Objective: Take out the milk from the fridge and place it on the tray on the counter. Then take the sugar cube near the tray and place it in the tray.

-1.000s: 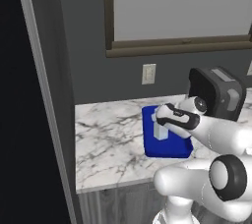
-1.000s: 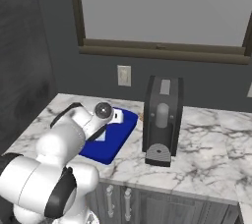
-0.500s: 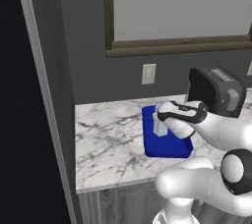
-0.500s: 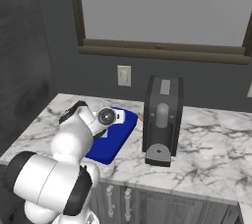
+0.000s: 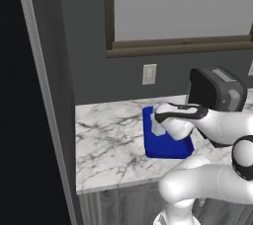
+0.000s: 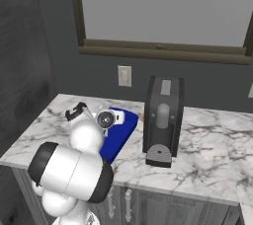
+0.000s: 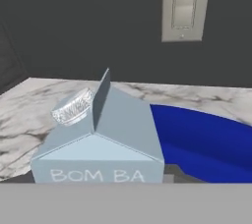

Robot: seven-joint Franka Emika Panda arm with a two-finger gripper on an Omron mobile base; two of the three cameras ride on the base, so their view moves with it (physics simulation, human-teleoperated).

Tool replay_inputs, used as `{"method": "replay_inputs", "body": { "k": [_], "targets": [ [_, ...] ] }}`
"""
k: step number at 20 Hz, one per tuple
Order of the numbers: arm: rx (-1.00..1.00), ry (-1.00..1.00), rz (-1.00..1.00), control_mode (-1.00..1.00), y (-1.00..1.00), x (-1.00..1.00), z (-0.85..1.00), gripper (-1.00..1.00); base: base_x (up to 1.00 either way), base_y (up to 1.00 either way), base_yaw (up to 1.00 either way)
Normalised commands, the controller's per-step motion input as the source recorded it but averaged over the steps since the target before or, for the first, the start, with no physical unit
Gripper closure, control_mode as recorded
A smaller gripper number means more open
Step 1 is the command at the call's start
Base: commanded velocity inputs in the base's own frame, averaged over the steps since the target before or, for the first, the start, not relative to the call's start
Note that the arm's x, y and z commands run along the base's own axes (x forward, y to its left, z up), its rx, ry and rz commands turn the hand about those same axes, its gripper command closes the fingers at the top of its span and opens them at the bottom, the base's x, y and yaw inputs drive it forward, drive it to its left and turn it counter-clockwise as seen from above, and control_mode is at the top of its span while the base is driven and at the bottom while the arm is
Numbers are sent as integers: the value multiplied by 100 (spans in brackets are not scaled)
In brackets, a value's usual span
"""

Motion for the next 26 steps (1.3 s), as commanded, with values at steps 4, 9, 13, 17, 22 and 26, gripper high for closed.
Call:
{"method": "replay_inputs", "body": {
  "k": [4, 9, 13, 17, 22, 26],
  "targets": [
    [0, 0, 0, -100, 7, 0, -49, 100, 0, 0, 0],
    [0, 0, 0, -100, 3, 0, -51, 100, 0, 0, 0],
    [-1, -2, 0, -100, 9, -21, -47, -100, 0, 0, 0],
    [0, -7, 0, -100, 0, -45, -3, -100, 0, 0, 0],
    [0, -5, 0, -100, 0, -25, 3, -100, 0, 0, 0],
    [0, -2, 0, -100, 1, -13, 1, -100, 0, 0, 0]
  ]
}}
